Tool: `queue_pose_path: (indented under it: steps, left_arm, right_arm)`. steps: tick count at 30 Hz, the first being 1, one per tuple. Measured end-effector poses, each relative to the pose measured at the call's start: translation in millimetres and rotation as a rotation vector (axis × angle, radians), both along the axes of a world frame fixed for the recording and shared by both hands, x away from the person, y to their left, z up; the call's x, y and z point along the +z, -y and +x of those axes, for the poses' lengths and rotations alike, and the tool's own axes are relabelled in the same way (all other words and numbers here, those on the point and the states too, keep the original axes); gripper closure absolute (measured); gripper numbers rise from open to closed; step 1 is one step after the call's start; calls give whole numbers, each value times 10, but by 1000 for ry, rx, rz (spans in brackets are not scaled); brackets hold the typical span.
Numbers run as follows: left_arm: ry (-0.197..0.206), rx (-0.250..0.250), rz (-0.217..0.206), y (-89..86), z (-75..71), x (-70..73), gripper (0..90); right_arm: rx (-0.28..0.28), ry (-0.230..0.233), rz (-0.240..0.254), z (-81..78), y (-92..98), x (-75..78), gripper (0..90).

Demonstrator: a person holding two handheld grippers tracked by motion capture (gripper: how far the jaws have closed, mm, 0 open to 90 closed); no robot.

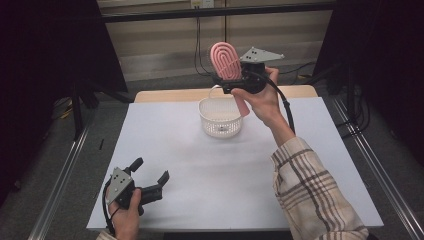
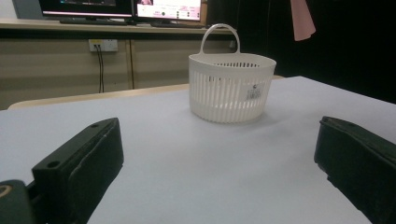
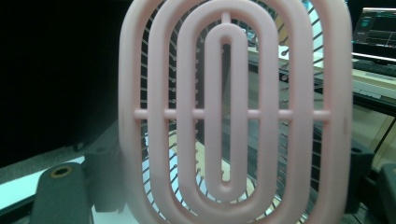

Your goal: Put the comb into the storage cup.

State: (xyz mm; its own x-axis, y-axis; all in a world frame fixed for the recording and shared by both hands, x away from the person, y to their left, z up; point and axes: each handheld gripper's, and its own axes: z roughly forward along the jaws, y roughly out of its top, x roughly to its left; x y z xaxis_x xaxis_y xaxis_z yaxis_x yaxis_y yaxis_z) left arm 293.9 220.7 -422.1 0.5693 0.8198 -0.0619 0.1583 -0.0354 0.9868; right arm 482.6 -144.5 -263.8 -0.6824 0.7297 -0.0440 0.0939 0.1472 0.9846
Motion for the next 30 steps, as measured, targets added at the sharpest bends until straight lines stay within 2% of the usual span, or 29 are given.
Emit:
queue_pose_path:
  steps: [11, 18, 25, 27, 30]
  left_arm:
    - [0, -2, -3, 6, 0, -1, 15]
    - [-1, -3, -1, 2, 0, 0, 14]
    - [-1, -2, -11, 16, 0, -3, 15]
    - [-1, -4, -4, 7, -1, -1, 15]
    - [-2, -5, -4, 7, 1, -2, 15]
  right_arm:
    - [-58, 14, 72, 73, -17, -51, 201]
    - [-80, 28, 85, 111, -26, -85, 201]
    - [-107, 8, 91, 206, 15, -154, 201]
    - [-105, 6, 103, 236, 18, -168, 201]
    - [-112, 2, 97, 273, -3, -184, 201]
